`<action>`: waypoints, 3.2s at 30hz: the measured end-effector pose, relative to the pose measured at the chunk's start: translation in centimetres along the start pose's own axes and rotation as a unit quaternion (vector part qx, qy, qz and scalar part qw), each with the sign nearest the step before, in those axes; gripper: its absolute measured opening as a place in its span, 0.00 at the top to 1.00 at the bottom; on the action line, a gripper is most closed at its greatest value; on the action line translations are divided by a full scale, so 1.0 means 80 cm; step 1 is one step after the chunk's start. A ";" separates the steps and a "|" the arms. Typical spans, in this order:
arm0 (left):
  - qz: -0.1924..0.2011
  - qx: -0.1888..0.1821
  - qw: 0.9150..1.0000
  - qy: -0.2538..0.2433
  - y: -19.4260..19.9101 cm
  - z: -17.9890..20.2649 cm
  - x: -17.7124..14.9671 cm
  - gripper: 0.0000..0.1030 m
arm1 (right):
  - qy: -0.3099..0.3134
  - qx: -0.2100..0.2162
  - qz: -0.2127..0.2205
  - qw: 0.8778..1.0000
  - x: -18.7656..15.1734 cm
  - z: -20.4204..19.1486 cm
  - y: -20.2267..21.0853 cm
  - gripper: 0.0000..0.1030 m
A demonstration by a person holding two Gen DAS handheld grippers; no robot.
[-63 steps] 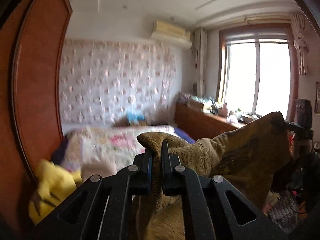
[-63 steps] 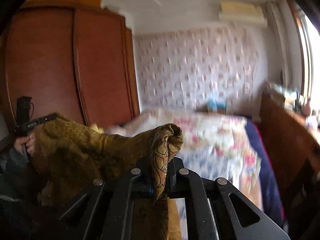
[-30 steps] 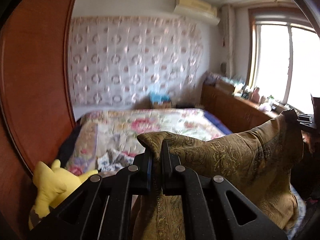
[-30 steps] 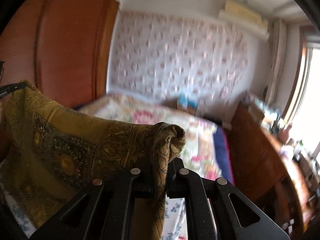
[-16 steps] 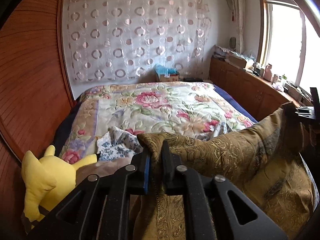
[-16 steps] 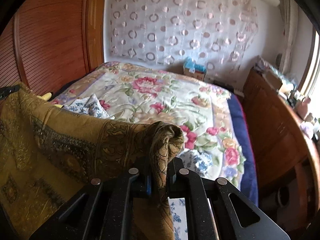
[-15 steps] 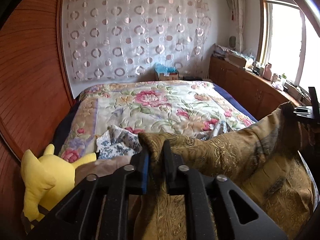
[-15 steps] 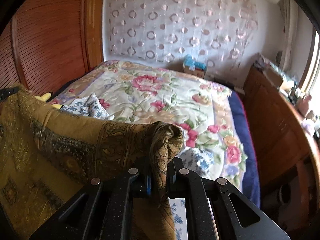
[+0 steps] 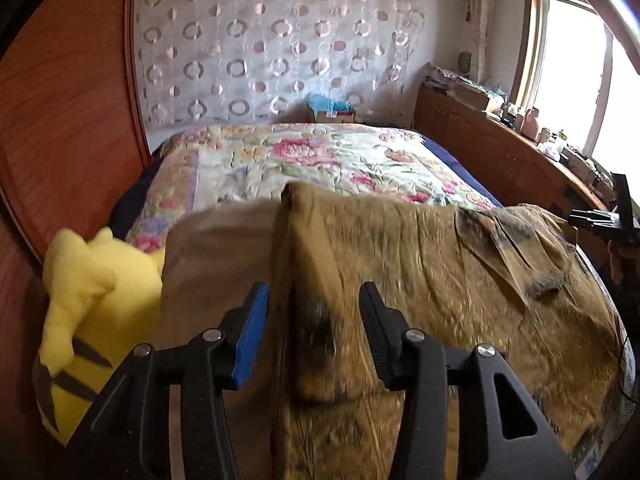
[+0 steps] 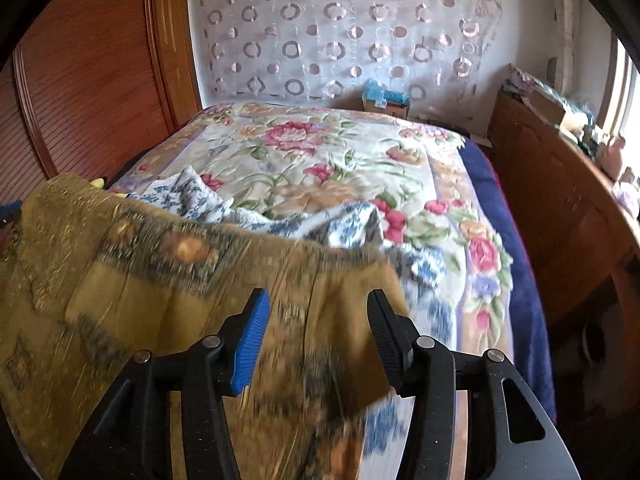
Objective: Fold small clothes
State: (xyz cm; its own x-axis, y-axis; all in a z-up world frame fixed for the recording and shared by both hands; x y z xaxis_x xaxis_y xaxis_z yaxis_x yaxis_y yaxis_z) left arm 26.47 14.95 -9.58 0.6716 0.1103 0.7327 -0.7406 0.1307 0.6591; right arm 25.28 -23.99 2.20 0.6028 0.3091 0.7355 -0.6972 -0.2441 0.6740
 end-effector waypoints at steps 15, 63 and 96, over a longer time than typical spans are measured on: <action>0.010 0.032 0.999 0.030 0.005 -0.010 -0.019 0.32 | -0.059 -0.035 -0.032 0.997 -0.026 0.055 -0.009 0.49; 0.004 0.009 1.000 0.012 0.001 0.019 -0.018 0.84 | -0.017 -0.017 -0.027 0.999 -0.024 0.034 -0.061 0.85; 0.094 0.002 0.994 0.050 0.185 0.015 -0.071 0.98 | -0.011 0.066 0.073 0.995 -0.114 -0.002 0.158 0.98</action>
State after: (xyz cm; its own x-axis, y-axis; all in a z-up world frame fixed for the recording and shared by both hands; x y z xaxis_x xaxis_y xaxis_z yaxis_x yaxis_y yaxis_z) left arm 11.73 15.09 -3.78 0.5202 0.2303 0.8224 -0.8531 0.0955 0.5129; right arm 10.93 -29.71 4.01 0.5085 0.2415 0.8265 -0.7215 -0.4043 0.5621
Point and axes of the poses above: each gripper's, at about its wrist camera, not at the fingertips, and y roughly against the way its jaws point, z to its right, x to its top, the point moved 8 cm from there along -y, roughly the way its jaws point, and after that the axes turned 5 degrees about y, right-handed, at the moved point
